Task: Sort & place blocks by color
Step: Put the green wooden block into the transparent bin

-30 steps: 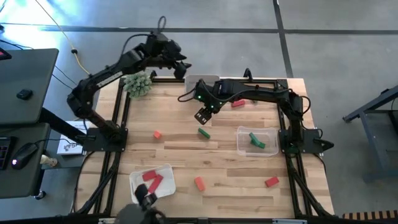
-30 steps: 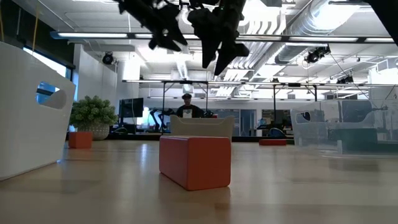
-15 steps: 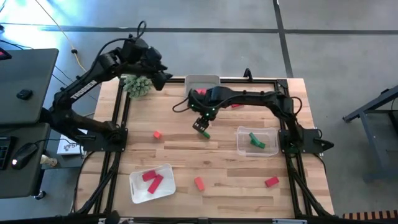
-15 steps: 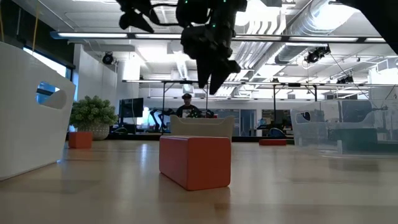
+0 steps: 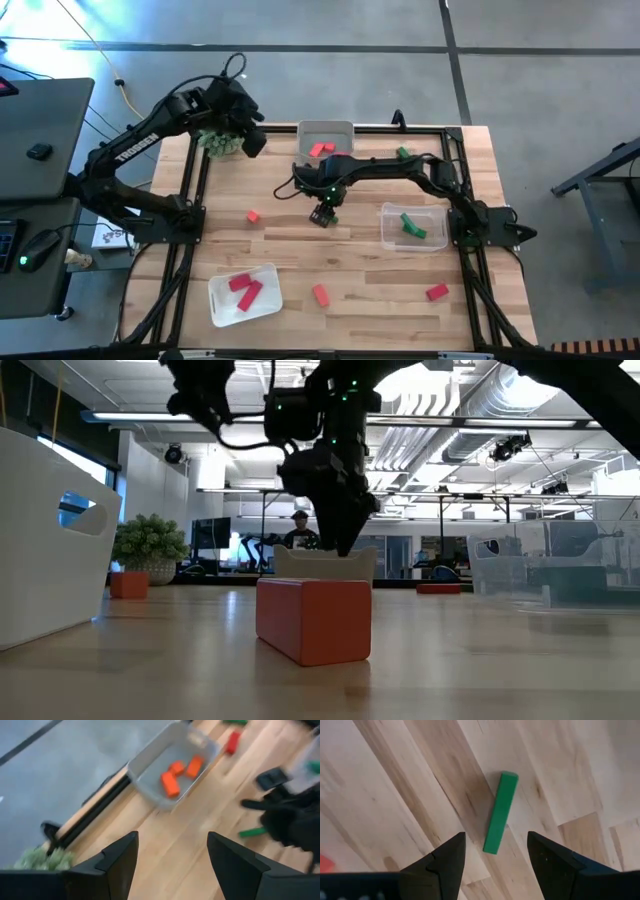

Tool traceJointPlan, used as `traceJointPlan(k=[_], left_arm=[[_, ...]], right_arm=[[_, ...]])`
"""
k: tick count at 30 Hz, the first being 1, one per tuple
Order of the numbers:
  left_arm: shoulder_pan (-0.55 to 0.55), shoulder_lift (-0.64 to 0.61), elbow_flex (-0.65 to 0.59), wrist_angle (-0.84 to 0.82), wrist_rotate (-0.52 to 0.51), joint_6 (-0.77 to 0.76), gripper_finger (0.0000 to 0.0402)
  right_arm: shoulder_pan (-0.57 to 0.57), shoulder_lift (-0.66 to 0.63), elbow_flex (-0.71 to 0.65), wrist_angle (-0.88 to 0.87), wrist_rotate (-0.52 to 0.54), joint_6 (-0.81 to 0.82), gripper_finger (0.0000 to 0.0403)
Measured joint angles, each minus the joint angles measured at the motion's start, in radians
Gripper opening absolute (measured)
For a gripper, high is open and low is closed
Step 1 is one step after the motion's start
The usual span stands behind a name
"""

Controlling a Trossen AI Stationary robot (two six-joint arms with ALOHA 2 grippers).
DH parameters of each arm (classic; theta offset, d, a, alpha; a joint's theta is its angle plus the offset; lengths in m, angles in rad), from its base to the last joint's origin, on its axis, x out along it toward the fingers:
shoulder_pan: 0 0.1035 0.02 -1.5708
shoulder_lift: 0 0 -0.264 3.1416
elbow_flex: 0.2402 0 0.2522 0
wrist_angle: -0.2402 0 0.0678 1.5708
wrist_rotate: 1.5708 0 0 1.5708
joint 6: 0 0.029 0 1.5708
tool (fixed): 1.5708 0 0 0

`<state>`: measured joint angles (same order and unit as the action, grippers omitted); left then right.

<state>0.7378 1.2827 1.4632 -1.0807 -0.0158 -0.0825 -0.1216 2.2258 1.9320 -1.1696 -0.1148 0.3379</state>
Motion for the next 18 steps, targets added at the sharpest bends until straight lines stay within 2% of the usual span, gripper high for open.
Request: traceJointPlan(k=[5,11,18], left_arm=[[0.001,0.001,-0.083,-0.009,-0.05,-0.015,0.0225],[0.001,0.002,-0.154,-0.008,-0.049,-0.037,0.0225],[0.001,0.002,-0.176,-0.019,-0.05,-0.046,0.0225]], right_arm=[[0.001,0.028,0.0,0.01,0.0,-0.007,0.0202],[-0.001,0.068,0.0,0.018,0.001,-0.007,0.0202],[-0.001,0.118,0.0,0.019,0.006,-0.007,0.0201]])
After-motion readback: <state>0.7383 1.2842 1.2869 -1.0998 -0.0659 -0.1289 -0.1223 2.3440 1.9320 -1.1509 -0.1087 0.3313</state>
